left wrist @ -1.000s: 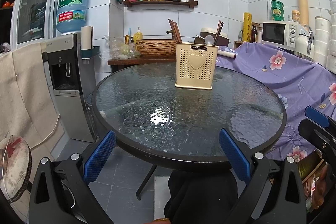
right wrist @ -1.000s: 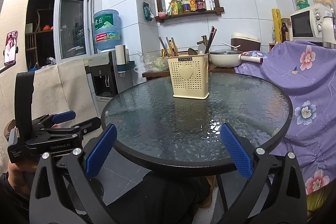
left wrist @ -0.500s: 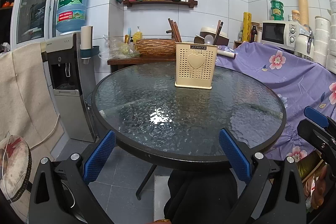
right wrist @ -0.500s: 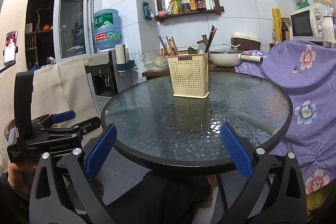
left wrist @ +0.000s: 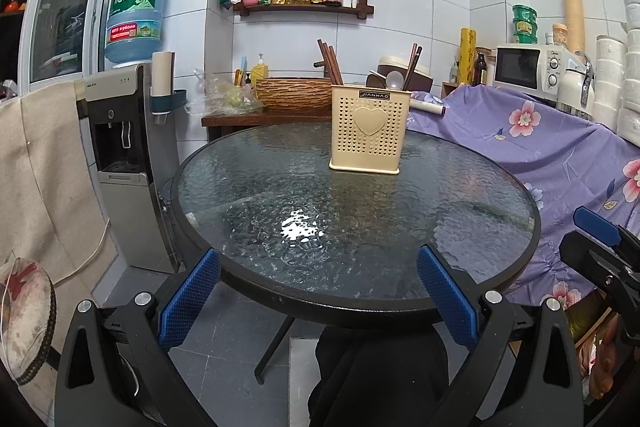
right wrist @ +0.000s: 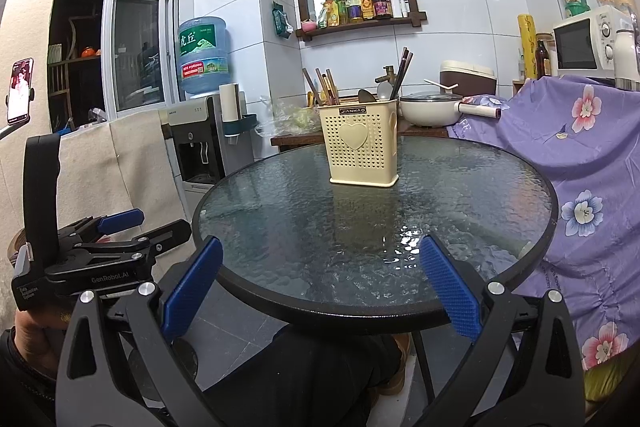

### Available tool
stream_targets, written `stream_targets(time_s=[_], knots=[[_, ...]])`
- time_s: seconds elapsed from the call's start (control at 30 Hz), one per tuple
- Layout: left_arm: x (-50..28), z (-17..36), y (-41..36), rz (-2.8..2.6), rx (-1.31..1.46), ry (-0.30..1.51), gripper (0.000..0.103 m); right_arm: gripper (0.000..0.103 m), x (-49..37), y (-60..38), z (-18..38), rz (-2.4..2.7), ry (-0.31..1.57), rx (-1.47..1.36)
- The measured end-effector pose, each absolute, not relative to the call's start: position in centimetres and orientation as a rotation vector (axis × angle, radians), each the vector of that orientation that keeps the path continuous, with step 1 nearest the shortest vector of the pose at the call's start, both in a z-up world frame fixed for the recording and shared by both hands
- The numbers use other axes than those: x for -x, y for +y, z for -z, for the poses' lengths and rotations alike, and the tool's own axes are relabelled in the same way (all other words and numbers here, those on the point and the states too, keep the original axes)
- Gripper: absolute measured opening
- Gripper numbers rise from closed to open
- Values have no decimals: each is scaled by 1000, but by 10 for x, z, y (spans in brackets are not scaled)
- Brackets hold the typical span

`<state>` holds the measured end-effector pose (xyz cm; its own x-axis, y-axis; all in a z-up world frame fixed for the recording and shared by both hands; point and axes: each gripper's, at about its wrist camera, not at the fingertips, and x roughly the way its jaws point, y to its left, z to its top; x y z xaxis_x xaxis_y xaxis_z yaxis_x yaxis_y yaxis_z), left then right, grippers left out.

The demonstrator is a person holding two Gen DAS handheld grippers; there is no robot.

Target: Organize utensils

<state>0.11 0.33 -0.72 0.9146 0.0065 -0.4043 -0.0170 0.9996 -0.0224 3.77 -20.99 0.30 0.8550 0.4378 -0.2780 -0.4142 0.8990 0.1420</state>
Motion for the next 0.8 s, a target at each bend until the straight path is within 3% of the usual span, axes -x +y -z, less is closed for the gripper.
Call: stream_targets(time_s=[0.8], knots=[[-2, 6, 3, -15, 11, 415, 97, 97, -39, -210, -2, -444, 312, -80]])
